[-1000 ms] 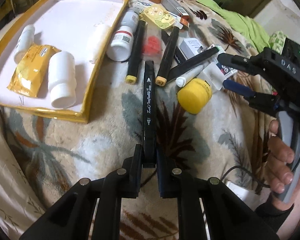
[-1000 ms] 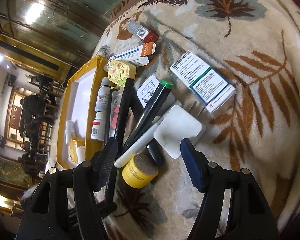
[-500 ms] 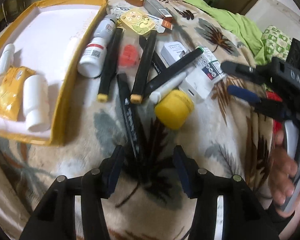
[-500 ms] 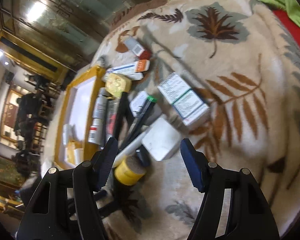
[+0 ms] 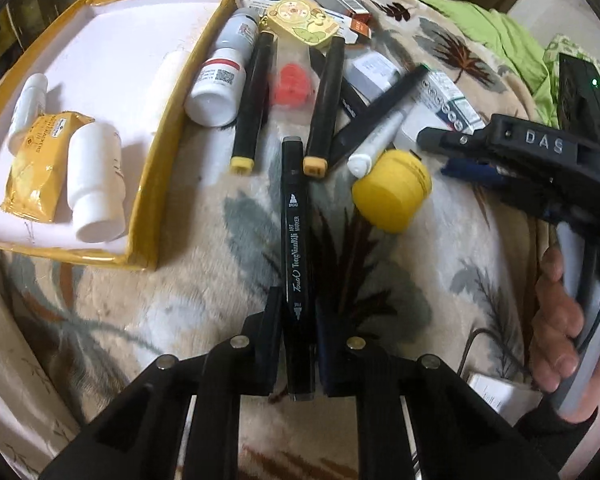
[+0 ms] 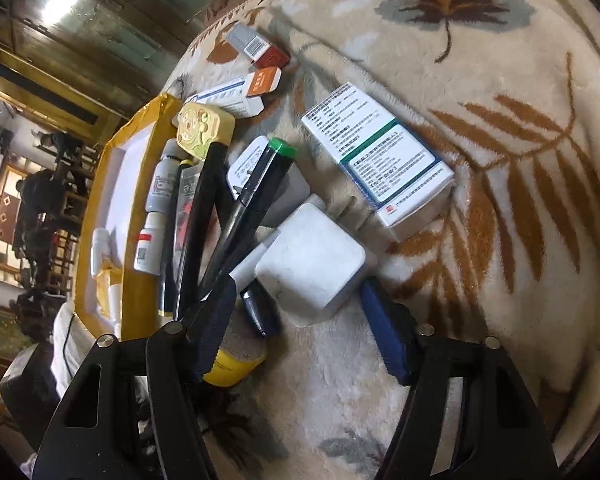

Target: Organize objects

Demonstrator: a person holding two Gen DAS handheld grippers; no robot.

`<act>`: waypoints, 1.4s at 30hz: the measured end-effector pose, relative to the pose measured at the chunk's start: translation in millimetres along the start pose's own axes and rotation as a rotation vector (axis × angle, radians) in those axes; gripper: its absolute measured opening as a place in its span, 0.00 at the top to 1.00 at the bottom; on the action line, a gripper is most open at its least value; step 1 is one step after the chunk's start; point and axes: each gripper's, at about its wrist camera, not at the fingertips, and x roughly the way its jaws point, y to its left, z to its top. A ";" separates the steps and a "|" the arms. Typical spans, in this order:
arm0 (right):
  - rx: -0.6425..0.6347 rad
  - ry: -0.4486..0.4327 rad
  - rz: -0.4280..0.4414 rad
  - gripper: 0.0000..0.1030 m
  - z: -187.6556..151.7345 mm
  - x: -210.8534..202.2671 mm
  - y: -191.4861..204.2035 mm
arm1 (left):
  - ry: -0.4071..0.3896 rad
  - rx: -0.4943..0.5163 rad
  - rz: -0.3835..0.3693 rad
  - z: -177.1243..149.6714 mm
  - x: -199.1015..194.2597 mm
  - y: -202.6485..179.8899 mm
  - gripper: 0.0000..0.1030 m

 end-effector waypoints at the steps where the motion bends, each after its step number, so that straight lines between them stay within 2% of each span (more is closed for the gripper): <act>1: 0.013 -0.002 0.023 0.67 0.1 -1.5 -2.6 | 0.003 0.003 0.011 -0.9 0.9 -0.5 0.87; 4: 0.013 -0.007 0.034 0.74 0.2 -5.1 -3.4 | 0.017 0.028 0.036 -0.3 6.0 -1.9 0.86; 6: 0.021 -0.006 0.037 0.74 0.1 -3.4 -3.1 | 0.019 0.034 0.047 3.8 9.9 -4.6 0.86; 8: 0.026 0.002 0.057 0.70 -0.5 0.2 -2.6 | 0.017 0.032 0.056 6.0 11.5 -5.4 0.86; 11: 0.020 -0.005 0.067 0.71 -1.5 1.4 -1.9 | 0.015 0.023 0.056 4.3 9.4 -4.8 0.87; 12: 0.024 -0.018 0.069 0.79 -1.4 -2.3 -2.8 | 0.010 0.027 0.063 2.4 7.4 -5.0 0.87; 13: 0.027 -0.035 0.069 0.91 -0.8 -6.9 -3.6 | 0.001 0.027 0.070 -0.4 4.1 -4.8 0.87; 15: 0.024 -0.066 0.059 0.98 0.9 -18.8 -3.8 | -0.014 0.020 0.065 -4.6 -3.1 -3.1 0.87; 17: 0.010 -0.092 0.056 0.99 1.6 -27.3 -1.3 | -0.017 0.014 0.054 -9.0 -9.8 1.1 0.87; 20: -0.011 -0.083 0.063 0.99 0.9 -26.6 5.7 | -0.011 0.002 0.051 -9.8 -7.6 4.7 0.87; 23: -0.017 -0.039 0.126 0.99 -0.8 -13.7 11.4 | 0.001 0.011 0.064 -10.7 -0.8 0.8 0.87; 26: -0.002 0.014 0.145 0.99 -1.4 2.2 12.4 | 0.016 0.017 0.065 0.5 10.6 -3.3 0.87; 28: 0.025 0.037 0.165 0.95 -0.5 9.4 8.7 | 0.017 0.016 0.065 1.2 11.8 -3.4 0.87; 29: 0.026 0.052 0.135 0.92 -0.4 13.5 8.1 | 0.017 0.015 0.064 1.5 11.9 -3.5 0.87; 30: 0.024 0.064 0.104 0.81 -0.9 16.1 7.8 | 0.017 0.014 0.063 1.8 12.3 -3.7 0.87; 32: 0.035 0.055 0.125 0.78 -0.4 15.5 5.8 | 0.019 0.014 0.064 2.6 13.7 -4.4 0.87; 33: 0.042 0.051 0.136 0.73 0.2 14.3 4.8 | 0.020 0.016 0.066 3.0 14.5 -5.1 0.87; 34: 0.050 0.040 0.142 0.62 0.7 13.0 3.0 | 0.019 0.017 0.069 3.3 15.3 -5.9 0.87; 36: 0.071 0.017 0.167 0.59 1.1 13.1 -0.5 | 0.018 0.022 0.075 4.0 17.0 -7.6 0.87; 38: 0.101 0.011 0.193 0.69 -0.1 16.9 -6.3 | 0.011 0.025 0.078 4.3 17.1 -9.2 0.87; 39: 0.103 0.017 0.194 0.89 0.0 18.3 -7.4 | 0.008 0.025 0.078 4.5 16.9 -9.7 0.87; 40: 0.103 0.016 0.192 0.94 1.0 18.0 -7.5 | 0.007 0.024 0.074 4.8 16.6 -10.2 0.87; 42: 0.096 -0.011 0.200 0.97 0.4 11.3 -6.5 | 0.000 0.018 0.046 5.2 13.4 -10.8 0.87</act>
